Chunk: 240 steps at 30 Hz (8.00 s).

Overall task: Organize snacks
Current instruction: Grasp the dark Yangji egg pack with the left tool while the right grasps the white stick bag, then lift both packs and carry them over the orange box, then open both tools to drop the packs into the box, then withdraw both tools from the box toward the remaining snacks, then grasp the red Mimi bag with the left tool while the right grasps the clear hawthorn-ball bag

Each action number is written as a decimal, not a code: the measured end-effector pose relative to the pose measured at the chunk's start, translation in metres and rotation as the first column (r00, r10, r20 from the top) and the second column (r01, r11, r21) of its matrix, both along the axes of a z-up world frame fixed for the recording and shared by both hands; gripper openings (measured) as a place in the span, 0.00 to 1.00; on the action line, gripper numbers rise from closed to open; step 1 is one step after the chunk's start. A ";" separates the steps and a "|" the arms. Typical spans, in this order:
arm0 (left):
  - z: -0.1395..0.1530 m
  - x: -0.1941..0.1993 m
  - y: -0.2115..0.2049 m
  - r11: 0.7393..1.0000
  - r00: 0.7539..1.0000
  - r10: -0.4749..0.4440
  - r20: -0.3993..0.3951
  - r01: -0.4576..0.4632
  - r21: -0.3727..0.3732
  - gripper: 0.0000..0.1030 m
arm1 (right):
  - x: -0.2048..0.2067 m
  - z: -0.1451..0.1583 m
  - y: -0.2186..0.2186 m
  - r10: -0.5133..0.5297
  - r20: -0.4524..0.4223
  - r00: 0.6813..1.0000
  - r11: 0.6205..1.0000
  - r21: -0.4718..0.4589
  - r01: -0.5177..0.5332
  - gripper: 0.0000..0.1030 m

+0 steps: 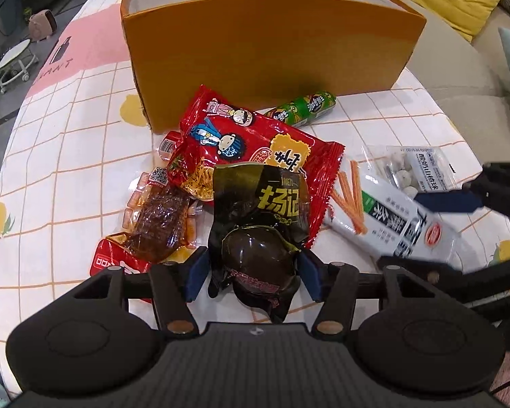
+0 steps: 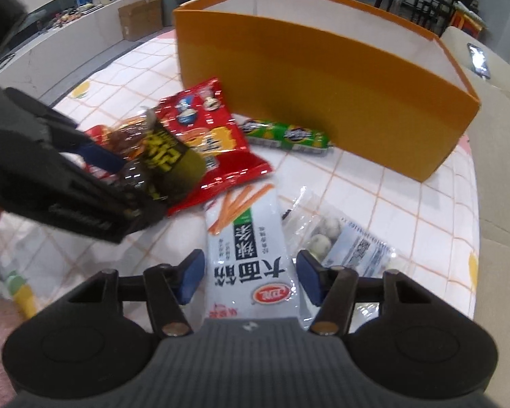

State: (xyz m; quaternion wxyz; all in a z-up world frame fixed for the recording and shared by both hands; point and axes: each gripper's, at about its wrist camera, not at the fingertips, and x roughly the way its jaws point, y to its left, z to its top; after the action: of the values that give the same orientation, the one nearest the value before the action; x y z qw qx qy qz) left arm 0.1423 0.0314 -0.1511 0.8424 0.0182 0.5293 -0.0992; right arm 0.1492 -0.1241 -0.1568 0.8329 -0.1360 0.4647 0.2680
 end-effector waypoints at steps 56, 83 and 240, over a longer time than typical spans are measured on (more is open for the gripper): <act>0.121 -0.018 0.008 0.982 0.989 0.110 0.103 -0.092 -0.168 0.50 | -0.013 0.100 -0.039 -0.199 -0.005 0.980 0.955 0.225 0.195 0.46; 0.129 0.182 0.001 0.977 0.998 0.069 -0.011 -0.069 -0.200 0.50 | 0.215 0.139 -0.018 -0.102 0.054 0.993 0.993 0.067 0.099 0.46; 0.005 0.047 -0.042 0.936 0.938 0.345 -0.023 -0.342 0.084 0.89 | 0.061 -0.015 -0.077 -0.485 -0.094 0.869 0.860 0.126 0.494 0.61</act>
State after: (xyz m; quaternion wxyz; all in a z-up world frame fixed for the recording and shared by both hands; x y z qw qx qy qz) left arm 0.1898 -0.0107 -0.1461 0.8354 -0.0431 0.5434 0.0703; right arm 0.2100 -0.2011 -0.1721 0.8671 0.0556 0.4877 0.0848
